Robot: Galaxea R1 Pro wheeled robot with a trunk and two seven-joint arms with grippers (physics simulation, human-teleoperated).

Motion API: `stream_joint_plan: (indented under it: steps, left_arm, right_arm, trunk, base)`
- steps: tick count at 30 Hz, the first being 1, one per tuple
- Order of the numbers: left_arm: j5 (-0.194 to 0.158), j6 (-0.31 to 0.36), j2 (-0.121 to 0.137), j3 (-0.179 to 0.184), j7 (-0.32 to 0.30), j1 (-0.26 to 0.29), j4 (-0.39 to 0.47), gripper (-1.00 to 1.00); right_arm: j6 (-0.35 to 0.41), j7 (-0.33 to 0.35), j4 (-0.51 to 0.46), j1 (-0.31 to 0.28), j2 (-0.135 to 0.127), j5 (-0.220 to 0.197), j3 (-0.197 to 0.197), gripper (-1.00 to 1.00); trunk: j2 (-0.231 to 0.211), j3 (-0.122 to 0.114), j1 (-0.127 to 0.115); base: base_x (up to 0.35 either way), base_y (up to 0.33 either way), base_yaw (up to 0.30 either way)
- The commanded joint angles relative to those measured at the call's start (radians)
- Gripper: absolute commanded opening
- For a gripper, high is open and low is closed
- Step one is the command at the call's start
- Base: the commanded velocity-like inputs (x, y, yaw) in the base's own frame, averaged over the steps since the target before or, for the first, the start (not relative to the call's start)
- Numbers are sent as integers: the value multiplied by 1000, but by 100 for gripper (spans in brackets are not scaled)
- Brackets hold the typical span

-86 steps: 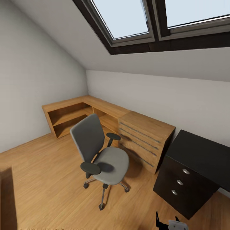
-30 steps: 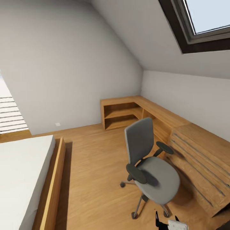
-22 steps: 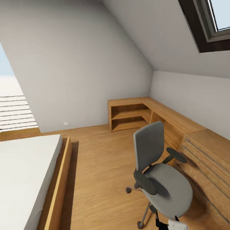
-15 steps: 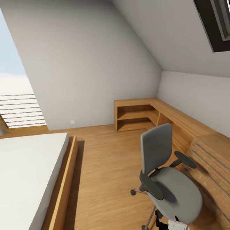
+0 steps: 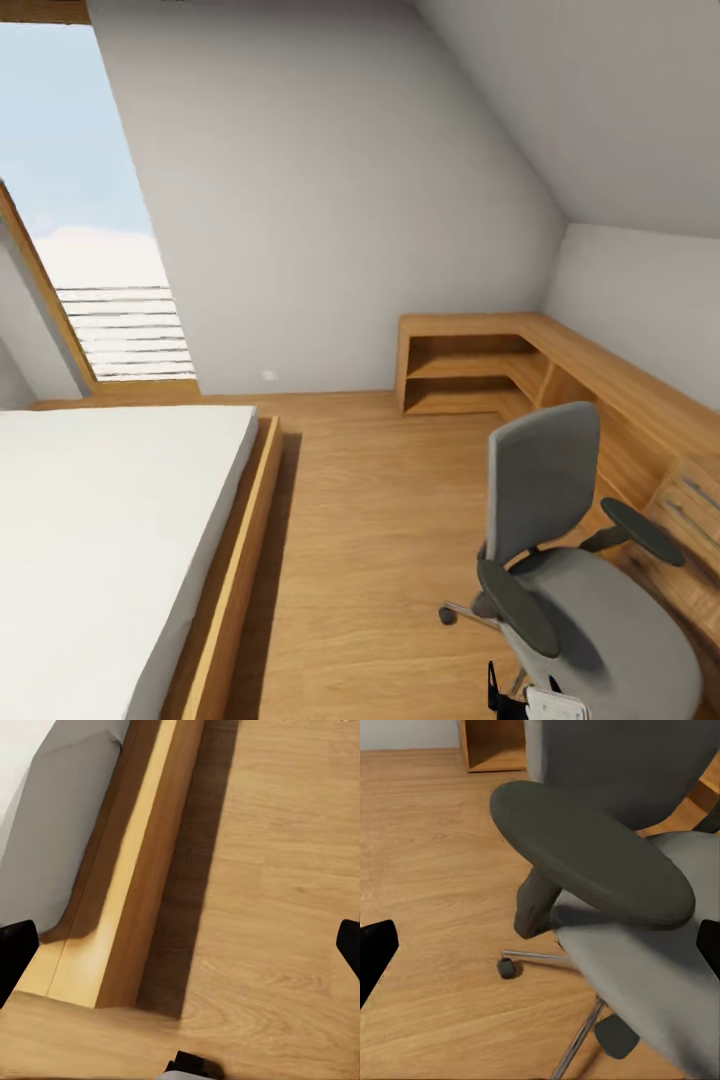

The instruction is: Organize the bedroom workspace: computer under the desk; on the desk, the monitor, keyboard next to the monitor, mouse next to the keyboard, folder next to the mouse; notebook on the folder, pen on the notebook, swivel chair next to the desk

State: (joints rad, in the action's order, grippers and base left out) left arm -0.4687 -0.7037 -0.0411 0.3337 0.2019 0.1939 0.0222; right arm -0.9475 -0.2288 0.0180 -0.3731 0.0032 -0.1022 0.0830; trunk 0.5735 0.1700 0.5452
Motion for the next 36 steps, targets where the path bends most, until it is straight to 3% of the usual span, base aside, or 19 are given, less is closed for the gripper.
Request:
stream_joint_plan:
  steps: [1, 19, 36]
  left_arm:
    - [-4, -2, 0, 9, 7, 1, -1, 100]
    - [-3, -2, 0, 8, 8, 1, -1, 100]
    - [-4, 0, 0, 8, 10, 1, -1, 100]
  right_arm:
    - [-4, 0, 2, -1, 0, -10, 9, 100]
    - [-1, 1, 2, -1, -3, -11, 9, 100]
    - [1, 2, 2, -1, -5, -10, 9, 100]
  trunk:
    - [1, 2, 0]
    - [1, 2, 0]
    - [1, 2, 0]
  base:
    - [132, 88, 286]
    - [86, 35, 116]
    - [300, 0, 13]
